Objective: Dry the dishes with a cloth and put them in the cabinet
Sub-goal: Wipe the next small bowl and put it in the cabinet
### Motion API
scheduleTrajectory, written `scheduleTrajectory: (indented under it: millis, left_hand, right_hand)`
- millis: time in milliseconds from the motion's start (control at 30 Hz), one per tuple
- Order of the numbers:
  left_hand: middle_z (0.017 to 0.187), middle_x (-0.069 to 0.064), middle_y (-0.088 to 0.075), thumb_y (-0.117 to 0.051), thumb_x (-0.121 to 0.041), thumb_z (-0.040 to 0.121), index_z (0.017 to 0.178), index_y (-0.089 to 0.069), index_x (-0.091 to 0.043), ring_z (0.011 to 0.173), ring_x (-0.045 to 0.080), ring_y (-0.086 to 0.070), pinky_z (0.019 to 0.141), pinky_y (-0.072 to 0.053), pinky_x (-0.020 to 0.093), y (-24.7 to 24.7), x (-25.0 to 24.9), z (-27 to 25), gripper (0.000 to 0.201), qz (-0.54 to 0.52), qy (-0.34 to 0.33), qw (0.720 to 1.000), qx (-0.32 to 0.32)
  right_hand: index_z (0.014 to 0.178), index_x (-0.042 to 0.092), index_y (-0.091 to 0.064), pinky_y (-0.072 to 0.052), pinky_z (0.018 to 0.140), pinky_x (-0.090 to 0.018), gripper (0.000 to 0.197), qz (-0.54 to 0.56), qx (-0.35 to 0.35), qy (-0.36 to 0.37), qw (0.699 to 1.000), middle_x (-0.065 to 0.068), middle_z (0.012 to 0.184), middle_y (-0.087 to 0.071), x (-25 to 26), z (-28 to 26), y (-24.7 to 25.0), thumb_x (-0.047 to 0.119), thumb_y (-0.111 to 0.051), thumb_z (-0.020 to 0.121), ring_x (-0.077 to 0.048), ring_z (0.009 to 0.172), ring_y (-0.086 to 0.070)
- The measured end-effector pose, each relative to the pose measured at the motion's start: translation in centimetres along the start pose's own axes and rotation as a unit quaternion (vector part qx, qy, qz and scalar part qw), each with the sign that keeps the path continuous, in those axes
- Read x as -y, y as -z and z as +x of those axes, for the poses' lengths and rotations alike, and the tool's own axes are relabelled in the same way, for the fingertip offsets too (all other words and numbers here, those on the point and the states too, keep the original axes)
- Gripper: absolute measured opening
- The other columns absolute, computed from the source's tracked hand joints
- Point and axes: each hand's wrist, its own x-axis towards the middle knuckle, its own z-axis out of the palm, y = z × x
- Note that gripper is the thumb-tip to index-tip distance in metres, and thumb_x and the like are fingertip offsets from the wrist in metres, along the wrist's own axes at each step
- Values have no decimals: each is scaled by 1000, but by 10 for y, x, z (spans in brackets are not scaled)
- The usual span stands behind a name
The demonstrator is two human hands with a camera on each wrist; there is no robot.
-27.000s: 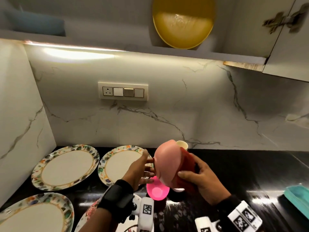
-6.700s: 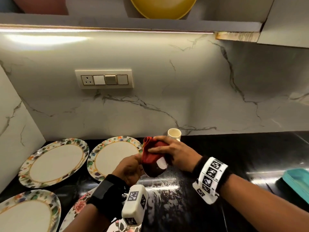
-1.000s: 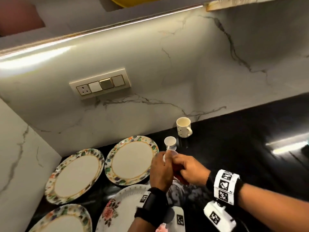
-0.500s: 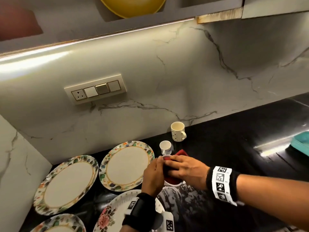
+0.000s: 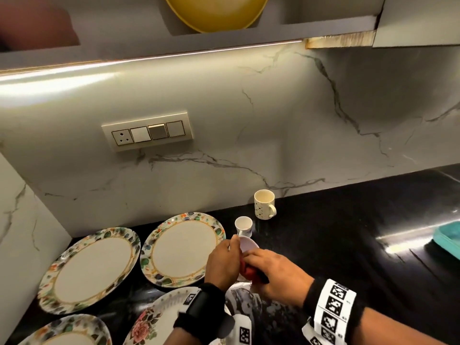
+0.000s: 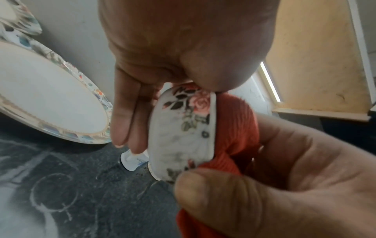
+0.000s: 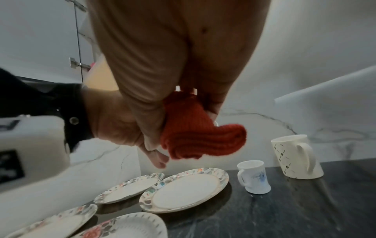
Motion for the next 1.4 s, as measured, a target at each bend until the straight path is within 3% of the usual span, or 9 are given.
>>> scheduleTrajectory:
  millis: [133,300,400,567,733,900,1167,1267,1400]
  left_hand:
    - [110,10,-66,-27,-44,101,107,-64,-14,98,23,-60,93,-47,42,9,-10,0,48,-12,31,998,56]
    - [80,16,-70,-30,-60,95,82,-66,-9,66,24,-66,62,-53,31,28,-21,-3,64,-194,143,960,140]
    - [69,13,-61,-40,-51,96,77,-63,-8,56,22,-56,53,-47,27,27,-12,-2,52,-272,168,937,142]
    - [106,19,-71,-55,-24,91,108,-68,-7,104,38,-64,92,-52,53,17,-11,-10,27,-389,184,883,188]
    - [114,18,-68,-59,-32,89,118,-63,-9,107,38,-61,95,-48,52,13,-6,-12,37,-494,212,825,176]
    - [92,22,-70,-59,-31,86,100,-69,3,78,26,-66,65,-56,36,17,-8,-6,39,-438,152,882,86]
    - [67,17,-66,-61,-23,92,75,-66,3,64,29,-63,65,-56,46,-5,-37,-8,31,-255,32,966,-2]
    - [76,19,-71,-59,-18,93,74,-73,-9,72,34,-68,73,-56,52,-4,-38,-2,25,-284,73,955,-45]
    - [95,32,-68,-57,-4,90,92,-70,5,86,39,-65,88,-50,56,6,-43,3,16,-458,194,867,-29]
  right_hand:
    - [116,26,-60,-47,91,-27,39,-45,-16,45,998,10,112,-59,4,1,11,29,-66,77,-10,99,-55]
    - [100,24,-65,-55,76,-30,25,158,9,-20,987,7,95,-67,15,-2,37,30,-72,77,-8,83,-64]
    - [113,22,-66,-57,84,-32,36,379,53,-92,919,-1,107,-72,14,-6,58,18,-77,79,-16,98,-70]
    - [120,3,-62,-46,98,-57,46,584,81,-137,796,-31,120,-60,-10,-4,67,6,-76,77,-46,110,-60]
    - [124,-8,-56,-56,80,-42,54,707,36,-181,683,-31,116,-61,-39,-7,55,-4,-76,74,-40,99,-65]
    - [124,0,-59,-57,74,-36,34,599,-19,-285,748,-22,108,-69,-65,-1,59,7,-59,91,-33,94,-68]
    - [112,27,-69,-58,73,-27,55,399,-10,-239,885,-5,108,-70,-30,42,64,-11,-41,86,-10,79,-67]
    - [114,28,-71,-45,104,-31,51,249,-110,-159,949,1,127,-61,-17,45,50,2,-43,81,-9,112,-58]
    - [115,29,-68,-32,109,-16,39,122,-150,-22,981,12,147,-38,-3,29,31,13,-47,86,-5,125,-44]
